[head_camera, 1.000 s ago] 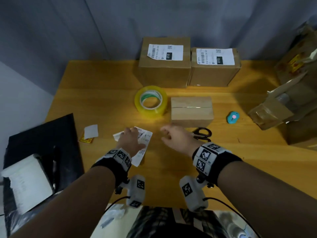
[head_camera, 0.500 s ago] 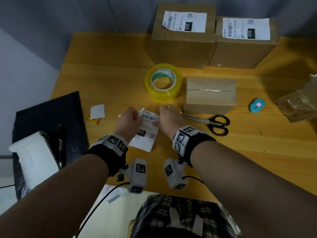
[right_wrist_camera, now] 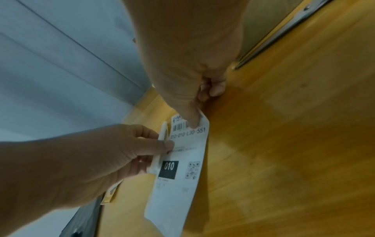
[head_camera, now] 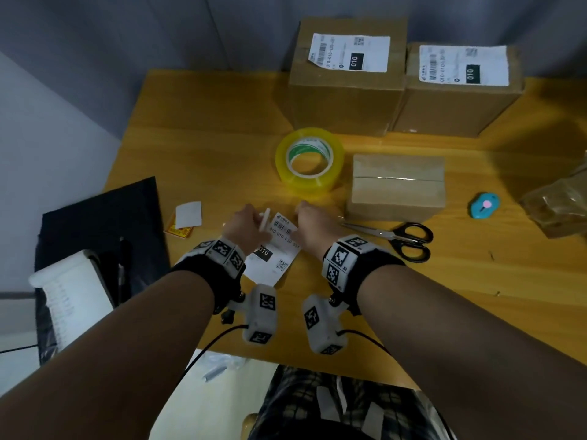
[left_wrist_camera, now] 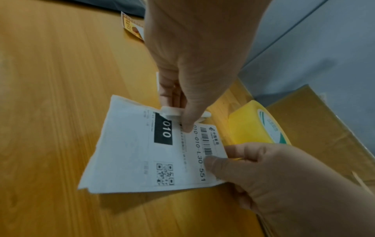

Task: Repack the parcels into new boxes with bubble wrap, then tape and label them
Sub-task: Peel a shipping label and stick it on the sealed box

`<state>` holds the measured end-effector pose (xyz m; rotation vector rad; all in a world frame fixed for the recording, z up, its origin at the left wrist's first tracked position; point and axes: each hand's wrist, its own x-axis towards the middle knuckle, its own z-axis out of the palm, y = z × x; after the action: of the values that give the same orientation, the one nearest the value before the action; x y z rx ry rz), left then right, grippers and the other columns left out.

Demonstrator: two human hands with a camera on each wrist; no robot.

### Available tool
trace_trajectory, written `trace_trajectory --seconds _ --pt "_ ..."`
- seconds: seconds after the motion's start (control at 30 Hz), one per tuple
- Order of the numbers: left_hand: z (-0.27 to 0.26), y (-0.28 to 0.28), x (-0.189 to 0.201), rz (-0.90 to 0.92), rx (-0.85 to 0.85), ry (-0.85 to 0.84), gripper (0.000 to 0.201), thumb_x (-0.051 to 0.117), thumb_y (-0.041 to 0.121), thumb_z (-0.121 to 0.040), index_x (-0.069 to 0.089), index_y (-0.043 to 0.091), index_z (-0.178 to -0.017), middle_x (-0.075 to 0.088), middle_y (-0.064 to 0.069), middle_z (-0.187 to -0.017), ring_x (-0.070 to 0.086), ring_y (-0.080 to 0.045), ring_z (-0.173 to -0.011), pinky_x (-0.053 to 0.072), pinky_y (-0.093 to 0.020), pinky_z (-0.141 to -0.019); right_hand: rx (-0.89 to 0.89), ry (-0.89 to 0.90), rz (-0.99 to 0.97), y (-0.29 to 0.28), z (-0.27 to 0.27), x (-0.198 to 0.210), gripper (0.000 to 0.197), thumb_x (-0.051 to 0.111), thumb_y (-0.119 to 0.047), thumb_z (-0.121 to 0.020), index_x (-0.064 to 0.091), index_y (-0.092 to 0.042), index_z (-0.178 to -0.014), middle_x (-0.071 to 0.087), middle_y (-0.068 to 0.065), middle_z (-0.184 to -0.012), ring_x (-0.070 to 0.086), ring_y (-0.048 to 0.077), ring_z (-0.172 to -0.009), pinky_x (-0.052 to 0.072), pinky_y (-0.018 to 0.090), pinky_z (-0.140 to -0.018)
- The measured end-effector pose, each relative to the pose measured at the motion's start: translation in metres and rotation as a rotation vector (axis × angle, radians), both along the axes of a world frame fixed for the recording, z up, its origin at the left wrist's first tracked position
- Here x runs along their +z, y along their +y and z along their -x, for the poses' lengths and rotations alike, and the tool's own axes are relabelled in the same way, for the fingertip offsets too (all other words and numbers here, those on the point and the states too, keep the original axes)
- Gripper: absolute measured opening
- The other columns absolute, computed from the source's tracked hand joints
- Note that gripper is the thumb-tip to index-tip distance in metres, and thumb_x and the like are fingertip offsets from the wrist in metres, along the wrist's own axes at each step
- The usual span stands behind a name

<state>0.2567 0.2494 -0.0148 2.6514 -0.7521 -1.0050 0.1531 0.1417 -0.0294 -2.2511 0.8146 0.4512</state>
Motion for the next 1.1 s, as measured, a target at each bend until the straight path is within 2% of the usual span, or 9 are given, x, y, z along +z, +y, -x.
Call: trace_trajectory --seconds 0.13,0.3,0.37,0.43,0.53,0.77,0.87,1.03,1.1 --pt "-0.001 -0.002 0.001 -0.006 -0.038 -0.057 0.042 0.071 0.021 -0.082 0.045 0.003 -0.11 0.055 -0.016 -0.113 0.057 -0.031 -0.098 0.051 -0.041 -0.08 -0.026 -0.115 -0.021 -0.006 0.005 0.011 0.016 0.057 -0.019 -0.091 0.052 -0.016 -0.076 0.055 0.004 -0.084 0.054 0.022 -0.081 0.037 0.028 -0.059" --pt "0.009 -0.02 0.033 0.268 -0.099 -0.224 0.047 0.068 0.034 -0.083 0.052 0.014 -0.123 0.047 -0.011 -0.122 0.045 -0.029 -0.112 0.036 -0.035 -0.091 -0.109 -0.369 -0.048 -0.026 0.018 0.059 0.008 0.059 -0.009 -0.089 0.065 -0.012 -0.093 0.061 0.0 -0.081 0.056 0.014 -0.068 0.045 0.025 -0.055" --pt "0.01 -0.032 0.06 0.409 -0.143 -0.144 0.035 0.066 0.032 -0.086 0.06 0.018 -0.117 0.051 -0.005 -0.116 0.045 -0.022 -0.11 0.036 -0.027 -0.091 -0.126 -0.437 -0.066 -0.034 0.022 0.081 0.012 0.057 -0.009 -0.091 0.067 -0.014 -0.096 0.062 0.001 -0.077 0.054 0.015 -0.061 0.044 0.029 -0.052" --pt "0.012 -0.043 0.09 0.495 -0.176 -0.05 0.016 0.063 0.03 -0.089 0.066 0.016 -0.098 0.056 0.004 -0.088 0.053 -0.007 -0.084 0.036 -0.009 -0.067 -0.172 -0.511 -0.08 -0.043 0.024 0.101 0.011 0.058 -0.01 -0.091 0.067 -0.017 -0.09 0.066 0.009 -0.078 0.06 0.029 -0.067 0.048 0.037 -0.059" --pt "0.019 -0.058 0.129 0.596 -0.169 0.03 0.018 0.059 0.025 -0.093 0.064 0.014 -0.079 0.049 0.01 -0.058 0.045 0.002 -0.047 0.031 -0.012 -0.045 -0.274 -0.588 -0.065 -0.06 0.03 0.131 0.009 0.059 -0.016 -0.093 0.064 -0.01 -0.089 0.064 0.011 -0.08 0.058 0.026 -0.073 0.047 0.035 -0.065" --pt "0.036 -0.093 0.184 0.798 -0.088 0.245 0.004 0.061 0.01 -0.091 0.061 0.008 -0.087 0.069 -0.004 -0.077 0.064 -0.005 -0.058 0.051 -0.014 -0.055 -0.44 -0.693 -0.143 -0.089 0.062 0.18 0.014 0.052 -0.01 -0.096 0.058 -0.017 -0.086 0.067 0.017 -0.092 0.063 0.024 -0.077 0.054 0.038 -0.065" --pt "0.042 -0.105 0.196 0.768 -0.111 0.348 0.006 0.056 0.008 -0.093 0.06 0.004 -0.092 0.068 -0.011 -0.081 0.065 -0.006 -0.059 0.054 -0.015 -0.058 -0.437 -0.702 -0.092 -0.099 0.075 0.191 0.01 0.05 -0.009 -0.097 0.057 -0.013 -0.091 0.064 0.009 -0.087 0.058 0.015 -0.074 0.049 0.019 -0.06" --pt "0.049 -0.125 0.201 0.729 -0.121 0.416 0.005 0.061 0.009 -0.091 0.061 0.005 -0.086 0.069 -0.013 -0.082 0.069 -0.014 -0.064 0.056 -0.019 -0.059 -0.408 -0.633 0.129 -0.119 0.088 0.198 0.012 0.054 -0.013 -0.095 0.057 -0.012 -0.106 0.062 0.003 -0.1 0.059 0.02 -0.093 0.05 0.037 -0.088" --pt "0.053 -0.133 0.199 0.771 -0.103 0.407 0.006 0.061 0.009 -0.091 0.06 0.007 -0.085 0.068 -0.011 -0.079 0.068 -0.014 -0.064 0.055 -0.019 -0.059 -0.425 -0.644 0.377 -0.123 0.093 0.2 0.033 0.062 -0.017 -0.09 0.052 -0.017 -0.121 0.051 0.001 -0.111 0.05 0.018 -0.105 0.04 0.033 -0.097"
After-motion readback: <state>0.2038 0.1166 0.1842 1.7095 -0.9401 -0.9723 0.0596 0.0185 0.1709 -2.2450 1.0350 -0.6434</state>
